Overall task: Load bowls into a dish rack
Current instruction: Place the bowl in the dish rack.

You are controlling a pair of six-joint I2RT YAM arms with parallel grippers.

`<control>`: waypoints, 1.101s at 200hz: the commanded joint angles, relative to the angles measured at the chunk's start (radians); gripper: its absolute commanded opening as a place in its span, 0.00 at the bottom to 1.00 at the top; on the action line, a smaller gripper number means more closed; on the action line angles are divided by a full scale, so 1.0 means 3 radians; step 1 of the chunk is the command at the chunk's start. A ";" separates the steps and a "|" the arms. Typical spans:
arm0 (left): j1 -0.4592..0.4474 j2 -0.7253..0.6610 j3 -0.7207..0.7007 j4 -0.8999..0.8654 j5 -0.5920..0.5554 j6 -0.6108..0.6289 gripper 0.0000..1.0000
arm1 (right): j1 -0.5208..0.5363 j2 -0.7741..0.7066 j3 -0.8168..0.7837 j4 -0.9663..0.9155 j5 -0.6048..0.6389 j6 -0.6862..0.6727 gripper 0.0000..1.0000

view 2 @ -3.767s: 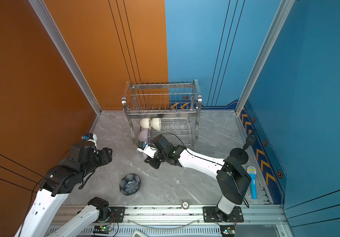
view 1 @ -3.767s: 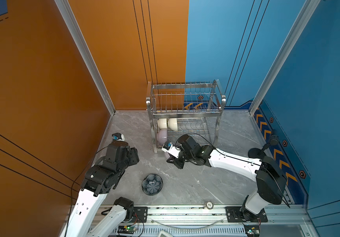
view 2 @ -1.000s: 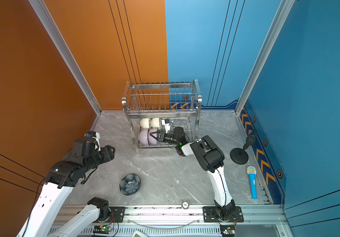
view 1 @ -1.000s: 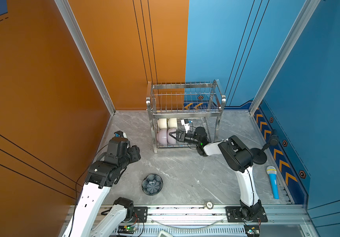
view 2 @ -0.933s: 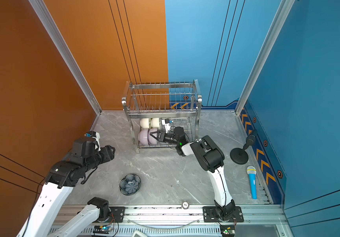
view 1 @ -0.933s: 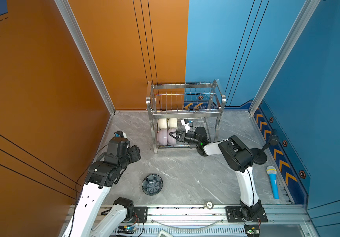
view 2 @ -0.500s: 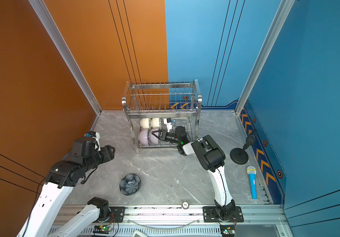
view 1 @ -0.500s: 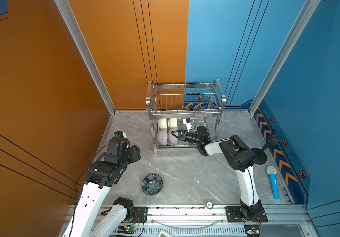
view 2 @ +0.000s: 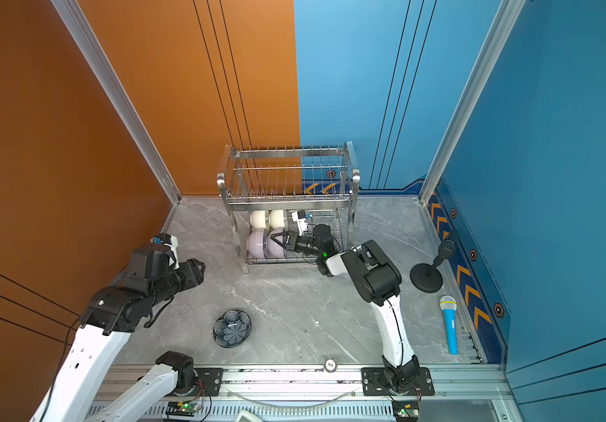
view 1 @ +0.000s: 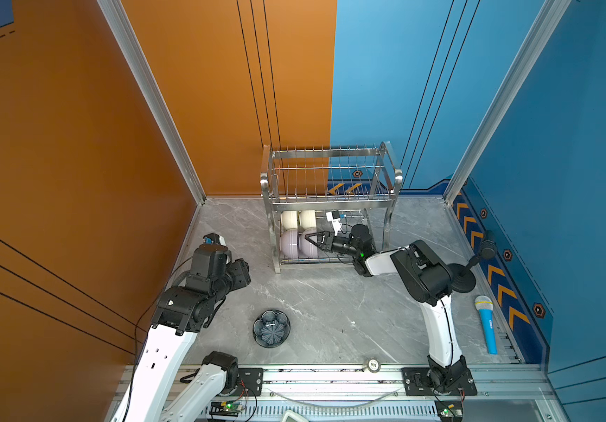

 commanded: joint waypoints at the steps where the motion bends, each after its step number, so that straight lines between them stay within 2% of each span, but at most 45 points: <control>1: 0.0031 -0.0016 -0.0066 0.0049 0.0057 0.0014 0.60 | -0.0016 -0.0054 -0.0024 -0.0027 -0.0037 -0.0143 0.25; 76: 0.0050 -0.0026 -0.0077 0.0059 0.0073 0.0017 0.60 | -0.0016 -0.0280 -0.0127 -0.0405 0.0081 -0.0407 0.39; 120: 0.0066 -0.0020 -0.0077 0.0066 0.0086 0.0027 0.60 | -0.0015 -0.0582 -0.0265 -0.0815 0.0232 -0.0752 0.48; 220: 0.0129 -0.0030 -0.0077 0.0083 0.0133 0.0038 0.60 | -0.0012 -0.1316 -0.0502 -0.2009 0.0506 -0.1689 0.50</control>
